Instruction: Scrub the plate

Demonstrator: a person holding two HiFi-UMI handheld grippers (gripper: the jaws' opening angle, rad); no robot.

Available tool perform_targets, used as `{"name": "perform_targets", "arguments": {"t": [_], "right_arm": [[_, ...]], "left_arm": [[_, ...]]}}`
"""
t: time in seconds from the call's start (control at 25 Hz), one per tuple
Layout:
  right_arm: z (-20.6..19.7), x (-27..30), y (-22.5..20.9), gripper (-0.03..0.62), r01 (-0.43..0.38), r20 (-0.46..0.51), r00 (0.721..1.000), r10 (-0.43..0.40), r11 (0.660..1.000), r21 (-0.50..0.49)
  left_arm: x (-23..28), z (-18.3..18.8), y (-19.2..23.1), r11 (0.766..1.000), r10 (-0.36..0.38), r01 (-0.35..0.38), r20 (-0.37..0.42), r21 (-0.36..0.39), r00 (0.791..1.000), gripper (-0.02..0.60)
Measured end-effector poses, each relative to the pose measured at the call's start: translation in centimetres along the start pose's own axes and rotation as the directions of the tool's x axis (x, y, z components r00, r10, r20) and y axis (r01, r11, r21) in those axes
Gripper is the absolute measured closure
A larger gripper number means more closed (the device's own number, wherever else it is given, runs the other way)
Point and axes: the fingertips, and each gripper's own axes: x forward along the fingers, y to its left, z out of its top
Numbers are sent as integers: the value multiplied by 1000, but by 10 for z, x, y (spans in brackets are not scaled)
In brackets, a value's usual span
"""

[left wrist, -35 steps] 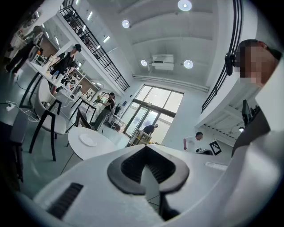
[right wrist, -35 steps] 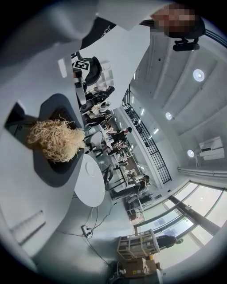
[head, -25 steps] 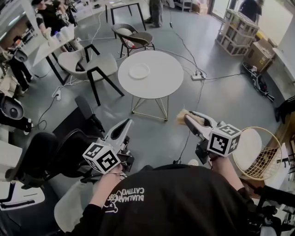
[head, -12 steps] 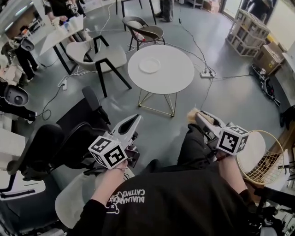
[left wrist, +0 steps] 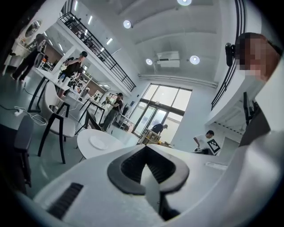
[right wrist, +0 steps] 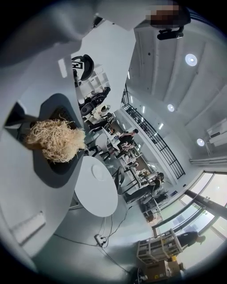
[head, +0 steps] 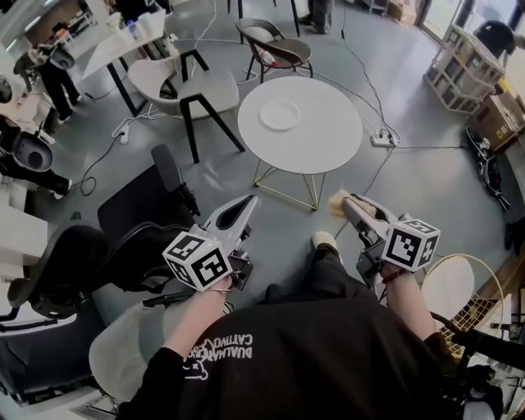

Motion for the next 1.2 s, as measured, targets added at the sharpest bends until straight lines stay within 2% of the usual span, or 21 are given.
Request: {"name": "perform_targets", "arguments": {"t": [0.24,0.48,0.72,0.92,1.08,1.2], "right_arm": [[46,67,-74,490,-76,-51,996,76,997,-7],[124,105,-144,490,-199,-136,972,193,980,-29],[170,128,-191,490,-295,-170,944,282,954,-53],[228,154,-227,490,-368,-220,911,349,928,-51],[258,167,-237,490,-413,-211,893,398,910,-29],[265,184,-243,490,-438,-181,883,434,899,19]], "left_arm": [[79,13,58,997,78,-79,28,5,997,583],[172,27,90,978,202,-198,65,-57,977,583],[236,19,103,962,269,-263,89,-77,959,583],[302,42,104,944,327,-318,106,-89,939,583],[323,48,99,933,355,-347,94,-95,930,583],[331,45,103,931,363,-358,69,-72,929,583]]}}
